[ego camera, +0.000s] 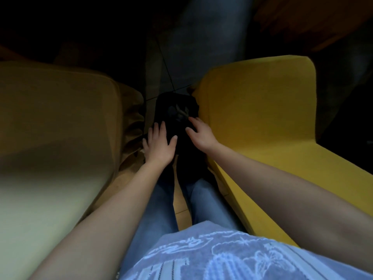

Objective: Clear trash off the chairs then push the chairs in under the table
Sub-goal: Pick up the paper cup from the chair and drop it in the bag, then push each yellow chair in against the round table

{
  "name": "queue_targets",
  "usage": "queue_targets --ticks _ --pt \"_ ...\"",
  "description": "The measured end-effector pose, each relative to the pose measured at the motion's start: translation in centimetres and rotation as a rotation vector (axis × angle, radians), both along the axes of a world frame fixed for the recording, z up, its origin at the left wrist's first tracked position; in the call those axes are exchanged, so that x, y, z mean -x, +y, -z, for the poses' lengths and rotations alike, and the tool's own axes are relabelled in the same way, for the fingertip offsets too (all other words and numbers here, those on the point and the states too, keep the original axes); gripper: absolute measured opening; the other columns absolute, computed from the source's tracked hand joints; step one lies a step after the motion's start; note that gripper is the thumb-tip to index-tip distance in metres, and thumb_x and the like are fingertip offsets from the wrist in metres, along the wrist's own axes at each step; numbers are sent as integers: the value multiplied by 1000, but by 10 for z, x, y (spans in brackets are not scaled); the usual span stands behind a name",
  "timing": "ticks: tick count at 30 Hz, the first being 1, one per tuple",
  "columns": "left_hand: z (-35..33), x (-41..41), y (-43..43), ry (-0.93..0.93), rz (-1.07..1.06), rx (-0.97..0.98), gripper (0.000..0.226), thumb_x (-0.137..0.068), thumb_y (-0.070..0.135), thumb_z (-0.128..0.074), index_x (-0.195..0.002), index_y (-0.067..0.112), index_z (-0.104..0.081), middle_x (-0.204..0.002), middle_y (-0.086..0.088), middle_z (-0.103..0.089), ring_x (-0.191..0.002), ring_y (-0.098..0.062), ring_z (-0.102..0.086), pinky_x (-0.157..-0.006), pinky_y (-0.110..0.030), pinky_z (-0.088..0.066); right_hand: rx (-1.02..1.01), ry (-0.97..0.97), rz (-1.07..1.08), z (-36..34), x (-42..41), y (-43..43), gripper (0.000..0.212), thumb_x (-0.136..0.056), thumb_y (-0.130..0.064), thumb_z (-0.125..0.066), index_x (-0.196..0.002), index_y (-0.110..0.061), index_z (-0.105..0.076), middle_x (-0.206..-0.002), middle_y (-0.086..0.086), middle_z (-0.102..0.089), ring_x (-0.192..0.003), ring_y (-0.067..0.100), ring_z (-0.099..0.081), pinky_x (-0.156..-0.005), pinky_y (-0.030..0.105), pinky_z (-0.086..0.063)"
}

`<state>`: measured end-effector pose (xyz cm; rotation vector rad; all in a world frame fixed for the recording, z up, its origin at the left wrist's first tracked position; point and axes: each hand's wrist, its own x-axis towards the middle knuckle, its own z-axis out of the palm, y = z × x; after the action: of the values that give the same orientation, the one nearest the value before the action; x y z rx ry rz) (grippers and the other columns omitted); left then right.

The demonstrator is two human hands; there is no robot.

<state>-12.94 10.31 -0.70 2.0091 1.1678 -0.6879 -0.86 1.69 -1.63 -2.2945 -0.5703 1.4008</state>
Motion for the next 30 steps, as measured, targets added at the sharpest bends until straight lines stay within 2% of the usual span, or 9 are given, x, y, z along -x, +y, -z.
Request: queue_targets --ticks 3,8,13,16,20,23,30 --pt "-18 -2 -2 -48 116 -80 64 -97 43 -33 -150 20 -6 -159 -5 -4 -146 -23 2 -116 -50 -1 32 -163 -138 -12 3 -13 55 -98 -36 -40 -149 -20 -25 -158 6 -18 -145 27 -12 -115 49 -18" --pt "-50 6 -8 -97 405 -194 66 -96 45 -33 -150 21 -4 -160 -4 -1 -146 -23 4 -116 -49 -1 1 -310 -312 -39 7 -33 58 -97 -38 -39 -150 -24 -19 -160 -1 -9 -147 23 -2 -114 54 -9" --pt "-81 16 -8 -145 458 -232 66 -97 46 -33 -150 21 -3 -160 -3 1 -146 -21 7 -116 -49 1 -29 -411 -375 -70 12 -43 61 -98 -41 -37 -151 -25 -13 -161 -3 -3 -147 21 4 -115 54 -6" --pt "-97 32 -15 -205 534 -271 66 -96 47 -31 -150 22 -2 -160 -2 3 -146 -20 8 -116 -48 2 -33 -447 -323 -89 27 -53 61 -98 -42 -37 -151 -26 -13 -161 -3 -3 -147 20 3 -116 53 -7" --pt "-122 59 -31 -316 670 -341 67 -95 49 -30 -150 23 -1 -160 -1 3 -146 -20 9 -115 -47 4 -42 -365 3 -126 61 -66 59 -98 -39 -39 -151 -23 -17 -160 0 -9 -147 20 -3 -117 49 -12" --pt "-147 83 -44 -378 634 -370 67 -94 53 -27 -149 25 -1 -160 0 3 -146 -20 9 -115 -47 5 -166 -418 112 -156 89 -82 57 -99 -35 -40 -150 -20 -20 -160 3 -11 -147 20 -4 -117 49 -11" --pt "-206 96 -66 -465 691 -388 68 -93 55 -26 -149 27 0 -160 0 6 -145 -20 12 -115 -48 7 -162 -630 29 -226 116 -142 60 -97 -41 -40 -150 -27 -15 -160 -4 -5 -147 16 2 -116 49 -6"
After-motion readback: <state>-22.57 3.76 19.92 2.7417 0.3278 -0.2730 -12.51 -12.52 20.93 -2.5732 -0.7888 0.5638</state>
